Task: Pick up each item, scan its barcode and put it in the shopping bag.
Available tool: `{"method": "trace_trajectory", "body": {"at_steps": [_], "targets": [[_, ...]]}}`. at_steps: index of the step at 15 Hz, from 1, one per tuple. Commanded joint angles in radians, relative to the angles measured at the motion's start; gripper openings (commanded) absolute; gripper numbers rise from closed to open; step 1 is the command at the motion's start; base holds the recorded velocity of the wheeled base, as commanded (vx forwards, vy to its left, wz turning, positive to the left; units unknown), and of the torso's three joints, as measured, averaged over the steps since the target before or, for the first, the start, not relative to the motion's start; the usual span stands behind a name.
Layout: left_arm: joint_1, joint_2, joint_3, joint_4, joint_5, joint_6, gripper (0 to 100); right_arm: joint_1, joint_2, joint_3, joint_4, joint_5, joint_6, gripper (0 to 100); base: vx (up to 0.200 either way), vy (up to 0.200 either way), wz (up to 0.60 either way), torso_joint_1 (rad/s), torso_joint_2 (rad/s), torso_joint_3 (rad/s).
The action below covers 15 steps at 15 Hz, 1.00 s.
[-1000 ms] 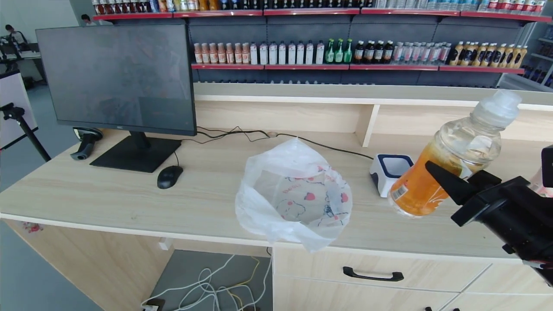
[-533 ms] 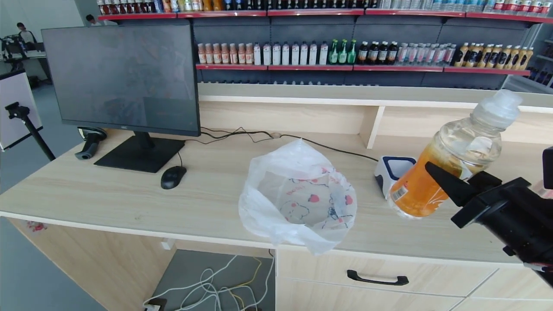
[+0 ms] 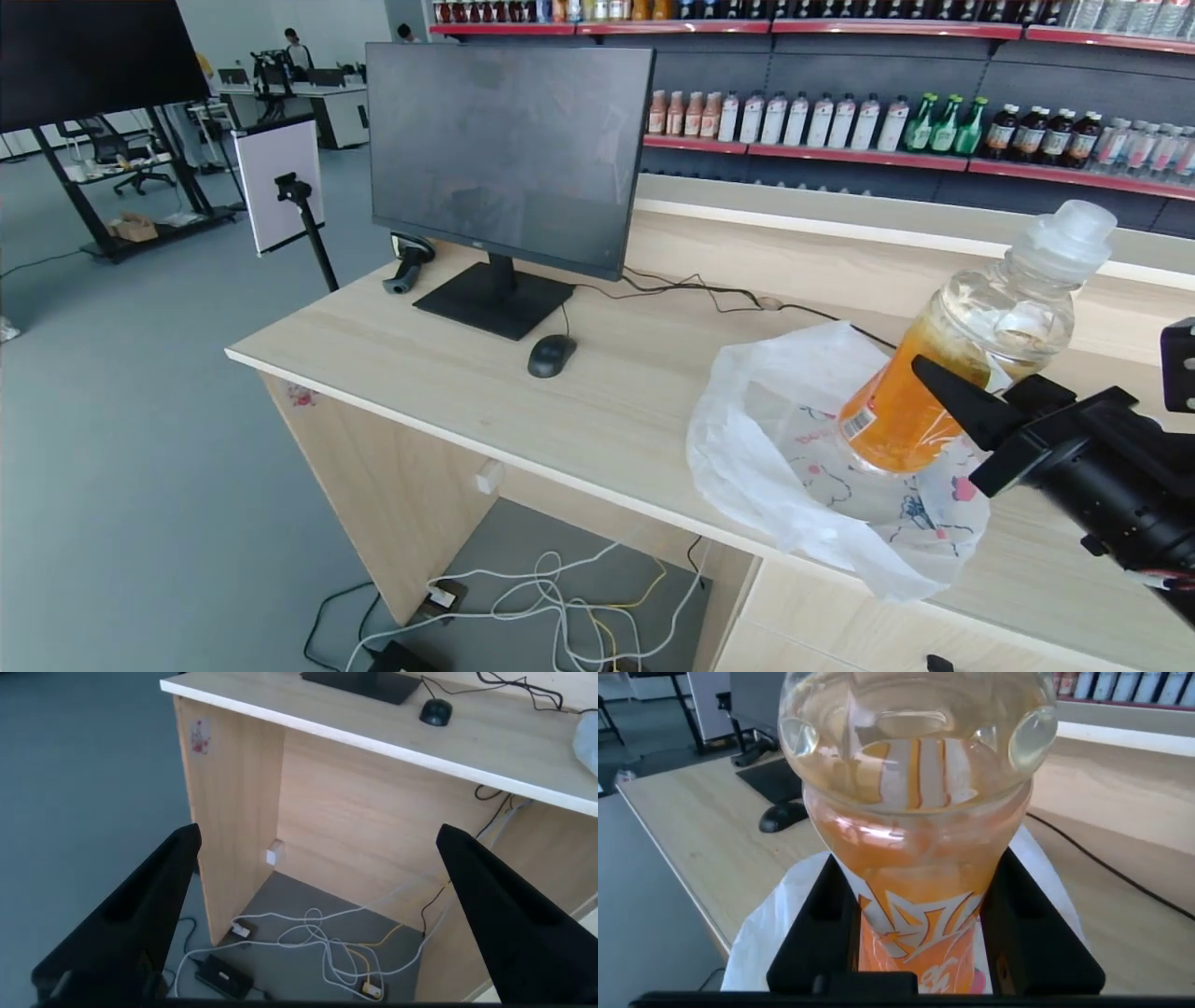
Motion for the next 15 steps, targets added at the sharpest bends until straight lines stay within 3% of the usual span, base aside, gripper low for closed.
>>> {"method": "trace_trajectory", "body": {"at_steps": [1,15], "targets": [[0.000,0.001,0.000,0.002,0.000,-0.001,100,-0.001,0.027,-0.010,0.000,0.000,-0.002,0,0.000,0.000,0.00,0.000,0.00,0.000],[0.000,0.001,0.000,-0.005,0.000,-0.001,100,-0.012,0.308,-0.174,0.000,0.000,-0.007,0,0.000,0.000,0.00,0.000,0.00,0.000]]}}
